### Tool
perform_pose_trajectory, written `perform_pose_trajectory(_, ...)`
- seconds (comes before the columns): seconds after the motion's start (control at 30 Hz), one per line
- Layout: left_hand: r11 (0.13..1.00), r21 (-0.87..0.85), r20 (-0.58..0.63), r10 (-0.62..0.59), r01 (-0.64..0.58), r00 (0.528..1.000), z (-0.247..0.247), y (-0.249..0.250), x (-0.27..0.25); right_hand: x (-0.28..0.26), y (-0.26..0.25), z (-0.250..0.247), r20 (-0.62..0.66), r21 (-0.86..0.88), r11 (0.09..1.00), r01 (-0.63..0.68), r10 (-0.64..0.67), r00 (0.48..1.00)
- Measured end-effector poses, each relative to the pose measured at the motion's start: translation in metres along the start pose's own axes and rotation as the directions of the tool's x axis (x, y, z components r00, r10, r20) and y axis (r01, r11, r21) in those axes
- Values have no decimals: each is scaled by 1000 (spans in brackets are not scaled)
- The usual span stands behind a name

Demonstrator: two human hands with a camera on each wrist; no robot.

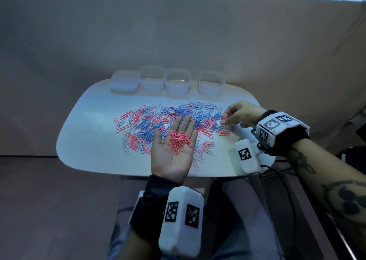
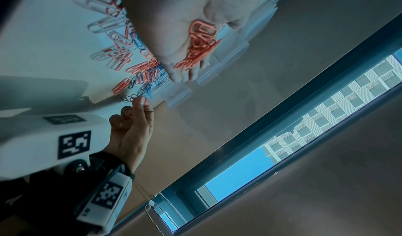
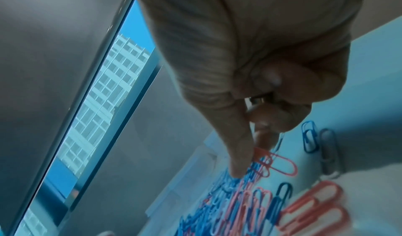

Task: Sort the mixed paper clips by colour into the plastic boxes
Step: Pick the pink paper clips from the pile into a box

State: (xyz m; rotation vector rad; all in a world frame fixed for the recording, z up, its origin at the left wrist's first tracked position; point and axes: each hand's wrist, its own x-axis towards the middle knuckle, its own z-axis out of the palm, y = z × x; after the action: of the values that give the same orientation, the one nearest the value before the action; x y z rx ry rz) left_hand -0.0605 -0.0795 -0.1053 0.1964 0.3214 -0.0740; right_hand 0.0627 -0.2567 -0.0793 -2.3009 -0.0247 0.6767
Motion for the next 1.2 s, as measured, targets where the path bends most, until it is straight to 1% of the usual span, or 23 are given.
perform_pose_trajectory(0.1, 1000, -2, -10, 2, -2, 1000, -2, 0, 0, 2, -1, -1, -36, -26, 1000, 16, -17, 999)
perform_pose_trajectory(0.23, 1000, 10, -37, 8, -7, 999, -6, 1, 3, -9, -12, -1, -50, 95, 992, 84, -80, 996)
perform_pose_trajectory(0.3, 1000, 4, -46, -5, 5, 999, -5, 0, 4, -21, -27, 4, 2, 192, 969, 157, -161, 987)
perform_pose_trajectory(0.37, 999, 0, -48, -34, 34, 998, -3, -5, 7, -34, -44, 16, 103, 235, 948, 213, -242, 965)
perform_pose_trajectory(0.43, 998, 2, -48, -64, 64, 997, -1, -14, 8, -46, -57, 29, 209, 175, 946, 274, -308, 928)
perform_pose_trajectory(0.47, 997, -1, -47, -77, 77, 996, 0, -17, 7, -50, -59, 31, 211, 145, 941, 306, -332, 919)
perform_pose_trajectory(0.5, 996, -9, -41, -87, 87, 995, 0, -19, 7, -51, -58, 30, 142, 125, 936, 328, -344, 928)
perform_pose_trajectory(0.53, 995, -20, -30, -94, 93, 995, 0, -20, 7, -49, -54, 25, 0, 109, 934, 340, -342, 940)
perform_pose_trajectory(0.57, 995, -33, -19, -94, 93, 995, -2, -19, 7, -44, -47, 17, -160, 83, 939, 334, -318, 935)
perform_pose_trajectory(0.6, 995, -45, -17, -86, 85, 996, -3, -18, 7, -37, -38, 9, -266, 24, 958, 286, -270, 926)
perform_pose_trajectory(0.63, 996, -55, -16, -76, 75, 997, -5, -16, 6, -32, -30, 2, -302, -79, 977, 197, -212, 929)
perform_pose_trajectory(0.67, 996, -60, -14, -69, 68, 998, -5, -15, 6, -25, -21, -1, -291, -203, 975, 90, -148, 945)
perform_pose_trajectory(0.7, 996, -59, -14, -68, 67, 998, -5, -14, 6, -20, -14, 0, -261, -301, 954, -3, -79, 962)
perform_pose_trajectory(0.73, 996, -53, -18, -70, 69, 997, -4, -14, 6, -15, -8, 4, -239, -363, 930, -64, -26, 971)
perform_pose_trajectory(0.77, 997, -43, -22, -70, 69, 997, -4, -14, 6, -11, -5, 9, -232, -388, 917, -95, 2, 973)
perform_pose_trajectory(0.9, 998, -3, -31, -60, 60, 998, -4, -15, 3, 0, -6, 21, -281, -342, 934, -104, 4, 960)
perform_pose_trajectory(1.0, 999, -4, -40, -51, 51, 998, -6, -12, 1, 3, -9, 18, -235, -324, 940, -109, 31, 971)
perform_pose_trajectory(1.07, 999, -4, -54, -46, 46, 998, -6, -10, 2, -4, -14, 12, -211, -267, 959, -91, 34, 977)
perform_pose_trajectory(1.13, 999, 11, -61, -38, 38, 997, -4, -8, 3, -14, -22, 8, -193, -112, 994, 5, -26, 981)
perform_pose_trajectory(1.17, 999, 13, -65, -35, 36, 997, -2, -8, 4, -21, -29, 10, -154, -14, 997, 81, -82, 985)
perform_pose_trajectory(1.2, 999, 10, -68, -35, 35, 997, 0, -9, 5, -31, -37, 15, -89, 79, 986, 150, -143, 986)
